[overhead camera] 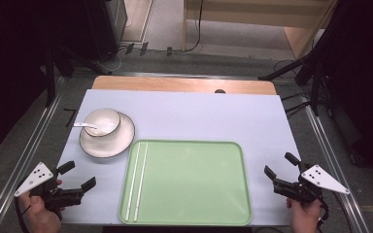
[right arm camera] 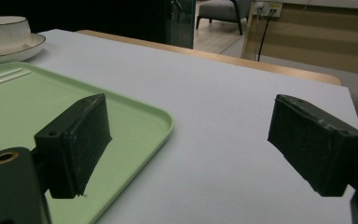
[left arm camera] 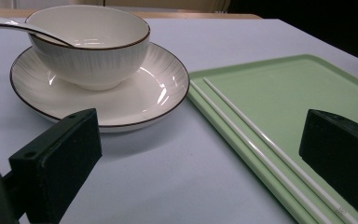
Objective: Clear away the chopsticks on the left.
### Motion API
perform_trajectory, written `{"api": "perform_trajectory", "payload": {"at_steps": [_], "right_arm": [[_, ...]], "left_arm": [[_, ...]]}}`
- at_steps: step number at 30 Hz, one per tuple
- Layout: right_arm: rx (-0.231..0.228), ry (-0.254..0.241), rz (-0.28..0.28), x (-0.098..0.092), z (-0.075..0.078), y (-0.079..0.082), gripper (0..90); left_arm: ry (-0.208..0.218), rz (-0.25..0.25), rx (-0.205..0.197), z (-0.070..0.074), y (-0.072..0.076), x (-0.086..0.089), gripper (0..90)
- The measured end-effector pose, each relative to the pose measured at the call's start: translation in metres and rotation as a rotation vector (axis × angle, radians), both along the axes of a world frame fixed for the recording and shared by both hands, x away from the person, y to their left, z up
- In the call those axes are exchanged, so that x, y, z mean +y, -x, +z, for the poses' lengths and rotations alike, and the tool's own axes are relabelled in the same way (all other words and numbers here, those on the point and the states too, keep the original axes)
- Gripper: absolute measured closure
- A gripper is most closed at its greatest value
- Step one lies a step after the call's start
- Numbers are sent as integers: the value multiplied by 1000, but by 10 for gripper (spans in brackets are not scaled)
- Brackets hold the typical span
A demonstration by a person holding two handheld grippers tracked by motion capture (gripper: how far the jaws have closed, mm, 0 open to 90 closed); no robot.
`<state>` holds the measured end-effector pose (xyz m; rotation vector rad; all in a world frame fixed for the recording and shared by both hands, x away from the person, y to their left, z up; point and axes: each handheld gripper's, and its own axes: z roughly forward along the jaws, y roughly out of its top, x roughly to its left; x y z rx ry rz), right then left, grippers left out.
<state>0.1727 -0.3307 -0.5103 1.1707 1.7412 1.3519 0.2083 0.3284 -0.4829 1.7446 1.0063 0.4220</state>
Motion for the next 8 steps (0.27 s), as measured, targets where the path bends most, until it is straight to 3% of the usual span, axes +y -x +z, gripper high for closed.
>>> {"api": "perform_trajectory", "payload": {"at_steps": [8], "right_arm": [[-1,-4,-2,0,-1,0,130]], "left_arm": [[-10,-17,6,-2,-2,-5,0]]}}
